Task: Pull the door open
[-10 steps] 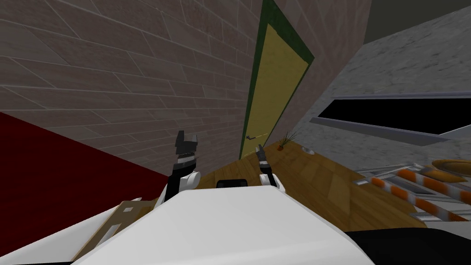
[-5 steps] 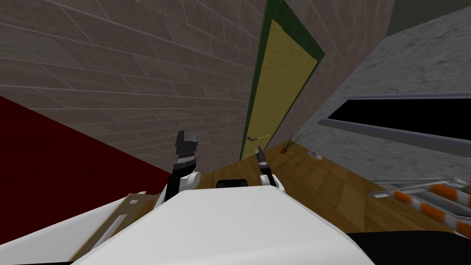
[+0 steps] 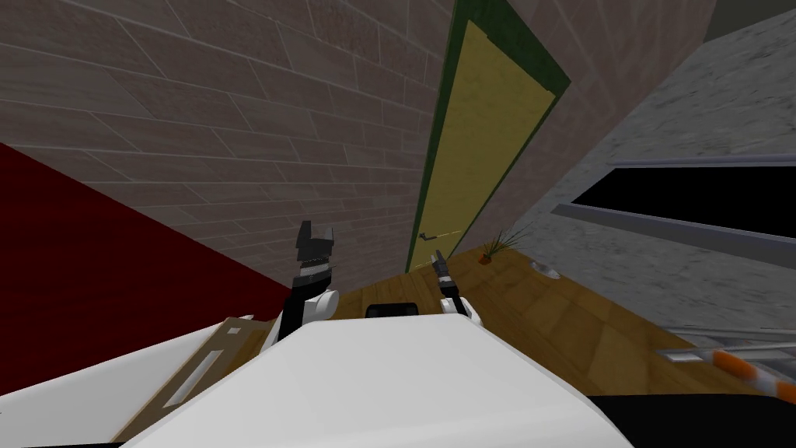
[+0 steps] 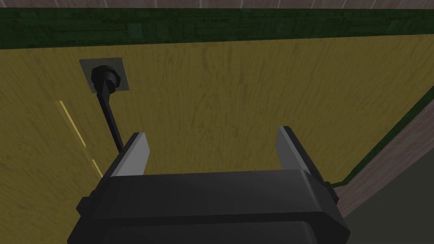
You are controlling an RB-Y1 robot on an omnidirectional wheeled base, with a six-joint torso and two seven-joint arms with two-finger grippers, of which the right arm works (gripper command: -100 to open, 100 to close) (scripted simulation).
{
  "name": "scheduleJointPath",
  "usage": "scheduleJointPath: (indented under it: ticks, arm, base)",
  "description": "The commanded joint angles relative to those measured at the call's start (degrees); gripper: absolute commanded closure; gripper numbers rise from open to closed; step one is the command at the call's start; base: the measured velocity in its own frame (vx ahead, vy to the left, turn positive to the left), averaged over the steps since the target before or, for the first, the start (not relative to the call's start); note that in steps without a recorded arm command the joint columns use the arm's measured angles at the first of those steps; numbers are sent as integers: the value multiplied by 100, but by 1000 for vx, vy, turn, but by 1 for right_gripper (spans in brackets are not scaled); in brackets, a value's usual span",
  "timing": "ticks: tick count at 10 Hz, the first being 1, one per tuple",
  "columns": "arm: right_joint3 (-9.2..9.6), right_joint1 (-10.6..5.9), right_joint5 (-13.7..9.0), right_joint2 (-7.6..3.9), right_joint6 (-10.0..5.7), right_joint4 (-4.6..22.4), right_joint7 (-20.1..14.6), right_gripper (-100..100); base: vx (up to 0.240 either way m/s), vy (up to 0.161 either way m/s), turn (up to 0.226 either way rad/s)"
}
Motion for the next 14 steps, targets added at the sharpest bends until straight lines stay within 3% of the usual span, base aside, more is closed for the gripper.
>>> scheduleJointPath:
  ticks: [1, 4, 9, 12, 13, 14]
  arm:
    - [38, -87, -42, -76, -76, 286, -88, -100]
    - [71, -164, -80, -144, -160, 607, -164, -100]
    - [192, -444, -217, -393, -469, 1558, -442, -100]
    - [220, -509, -249, -451, -540, 1865, -507, -100]
    - [246, -570, -279, -505, -608, 2087, -568, -100]
    - [246, -570, -279, -505, -608, 2088, -568, -100]
  base:
    - [32, -63, 111]
    - [21, -60, 92]
    - [34, -84, 135]
    - [29, -54, 70]
    - [28, -49, 92]
    - [23, -51, 47]
